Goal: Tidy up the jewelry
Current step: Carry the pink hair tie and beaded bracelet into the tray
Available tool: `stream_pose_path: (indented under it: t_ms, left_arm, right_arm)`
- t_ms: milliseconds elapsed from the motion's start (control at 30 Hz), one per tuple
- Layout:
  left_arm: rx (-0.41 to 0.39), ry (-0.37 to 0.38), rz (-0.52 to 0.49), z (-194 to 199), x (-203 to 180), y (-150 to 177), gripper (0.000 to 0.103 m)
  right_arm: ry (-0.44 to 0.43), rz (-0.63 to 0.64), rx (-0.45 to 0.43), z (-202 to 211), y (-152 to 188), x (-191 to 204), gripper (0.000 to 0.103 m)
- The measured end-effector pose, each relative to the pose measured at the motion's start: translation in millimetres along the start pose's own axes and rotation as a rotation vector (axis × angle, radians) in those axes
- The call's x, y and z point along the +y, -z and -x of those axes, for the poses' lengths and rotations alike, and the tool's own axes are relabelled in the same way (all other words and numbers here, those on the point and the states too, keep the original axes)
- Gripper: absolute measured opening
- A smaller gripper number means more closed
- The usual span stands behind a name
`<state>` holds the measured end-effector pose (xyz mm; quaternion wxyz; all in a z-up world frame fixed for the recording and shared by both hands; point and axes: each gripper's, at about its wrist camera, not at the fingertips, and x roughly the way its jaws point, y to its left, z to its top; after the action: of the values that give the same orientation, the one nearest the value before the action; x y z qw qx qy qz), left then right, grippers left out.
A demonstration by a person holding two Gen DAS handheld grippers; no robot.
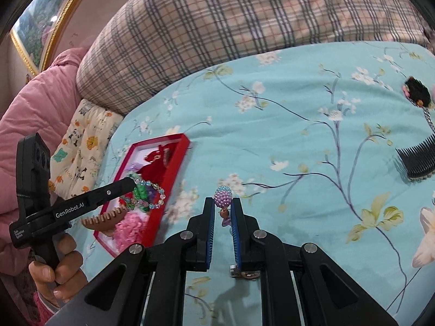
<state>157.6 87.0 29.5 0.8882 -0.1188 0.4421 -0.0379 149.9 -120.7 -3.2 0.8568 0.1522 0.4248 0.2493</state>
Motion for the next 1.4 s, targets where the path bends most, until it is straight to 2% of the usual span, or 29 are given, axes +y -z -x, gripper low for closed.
stream_pose_path:
  t_ms: [300, 767, 1033, 1400]
  left_arm:
    - [-0.05, -0.04, 0.053, 37.4, 31.8, 12.2, 0.005]
    - [-0.085, -0.085, 0.131, 69.3, 74.6, 33.3, 0.005]
    - [-0.079, -0.105, 0.149, 76.5, 91.7, 44.2, 0.006]
    - [-0.047, -0.132, 0.158, 65.4, 105.8, 59.3, 0.006]
  right_arm:
    - [-0.036, 0.06, -0.002, -3.2, -1.8, 41.2, 0.011]
    - [-0.115, 0.151, 0.037, -23.4, 4.2, 106.5, 0.011]
    - [-0.157, 0.19, 0.074, -39.3, 13.6, 136.2, 0.011]
    - [-0.193, 0.218, 0.13, -69.6, 24.9, 162.7, 0.011]
